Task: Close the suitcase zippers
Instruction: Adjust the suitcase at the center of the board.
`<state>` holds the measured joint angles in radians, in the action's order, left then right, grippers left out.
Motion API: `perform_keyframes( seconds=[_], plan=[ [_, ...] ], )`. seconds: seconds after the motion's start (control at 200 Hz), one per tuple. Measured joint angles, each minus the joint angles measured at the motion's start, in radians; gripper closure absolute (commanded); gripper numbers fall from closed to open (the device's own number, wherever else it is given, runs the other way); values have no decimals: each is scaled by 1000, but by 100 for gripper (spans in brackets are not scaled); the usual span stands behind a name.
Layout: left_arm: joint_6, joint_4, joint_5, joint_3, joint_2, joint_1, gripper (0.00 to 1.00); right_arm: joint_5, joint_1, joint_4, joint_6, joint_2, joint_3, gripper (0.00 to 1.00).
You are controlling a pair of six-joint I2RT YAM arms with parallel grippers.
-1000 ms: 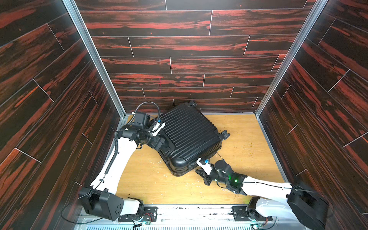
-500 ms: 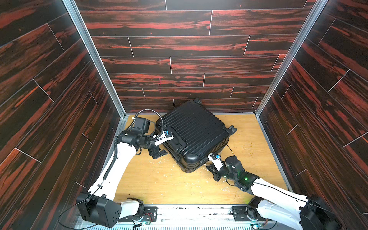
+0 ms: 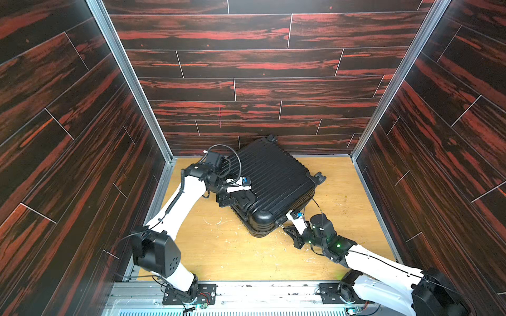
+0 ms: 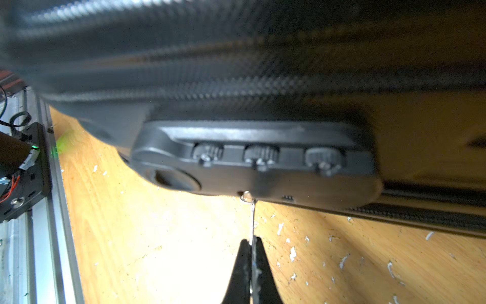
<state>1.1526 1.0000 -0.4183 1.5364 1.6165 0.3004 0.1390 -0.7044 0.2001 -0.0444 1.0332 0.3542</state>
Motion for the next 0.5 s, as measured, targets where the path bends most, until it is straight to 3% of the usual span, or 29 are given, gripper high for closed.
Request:
perform_keyframes(
  seconds=[0.225, 0.501],
  plan=[
    [36, 20, 26, 8, 31, 19, 20, 0, 0, -6, 0, -4, 0, 100],
    [83, 11, 111, -18, 32, 65, 37, -22, 0, -36, 0, -26, 0, 100]
  ],
)
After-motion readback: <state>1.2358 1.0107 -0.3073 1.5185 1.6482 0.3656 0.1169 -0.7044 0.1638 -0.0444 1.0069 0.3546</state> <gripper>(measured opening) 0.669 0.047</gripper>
